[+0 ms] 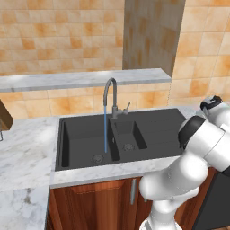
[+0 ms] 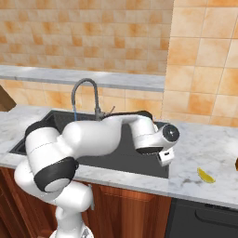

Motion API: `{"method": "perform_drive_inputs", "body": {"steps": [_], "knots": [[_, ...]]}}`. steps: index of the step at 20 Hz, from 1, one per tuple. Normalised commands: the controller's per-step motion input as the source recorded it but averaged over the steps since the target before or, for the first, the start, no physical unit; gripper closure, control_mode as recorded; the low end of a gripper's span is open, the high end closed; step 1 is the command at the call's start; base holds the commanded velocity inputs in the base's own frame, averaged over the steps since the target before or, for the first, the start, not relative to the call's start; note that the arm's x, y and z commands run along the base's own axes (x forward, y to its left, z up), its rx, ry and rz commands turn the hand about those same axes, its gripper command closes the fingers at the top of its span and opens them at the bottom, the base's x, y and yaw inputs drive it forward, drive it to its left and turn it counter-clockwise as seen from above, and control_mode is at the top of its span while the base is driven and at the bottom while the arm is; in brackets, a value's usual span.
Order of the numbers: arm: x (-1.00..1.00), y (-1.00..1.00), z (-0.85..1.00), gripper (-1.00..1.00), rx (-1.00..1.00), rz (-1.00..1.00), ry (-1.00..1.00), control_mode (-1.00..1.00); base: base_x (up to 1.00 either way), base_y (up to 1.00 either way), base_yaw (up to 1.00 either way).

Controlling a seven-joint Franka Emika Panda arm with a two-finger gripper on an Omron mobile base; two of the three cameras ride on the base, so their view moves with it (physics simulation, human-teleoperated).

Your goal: Turn on the sink faucet. Then move the lemon wedge from the counter to the sink. Turn off the sink. Move the vegetable from the sink to the pot next to the stove. Finally move the pot to the rear left burner.

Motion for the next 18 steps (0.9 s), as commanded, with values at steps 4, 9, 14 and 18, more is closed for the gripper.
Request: {"method": "perform_drive_inputs", "body": {"steps": [4,9,14,18], "knots": [[-0.24,-0.65,-0.33,-1.0,0.05,-0.2,0.09,-1.0,0.0,0.0,0.0],[-0.09,-0.76,-0.05,-1.0,0.05,-0.25,0.17,-1.0,0.0,0.0,0.0],[-0.16,-0.82,-0.13,-1.0,0.08,-0.28,0.14,-1.0,0.0,0.0,0.0],[-0.14,-0.65,-0.31,-1.0,0.07,-0.29,0.05,-1.0,0.0,0.0,0.0]]}}
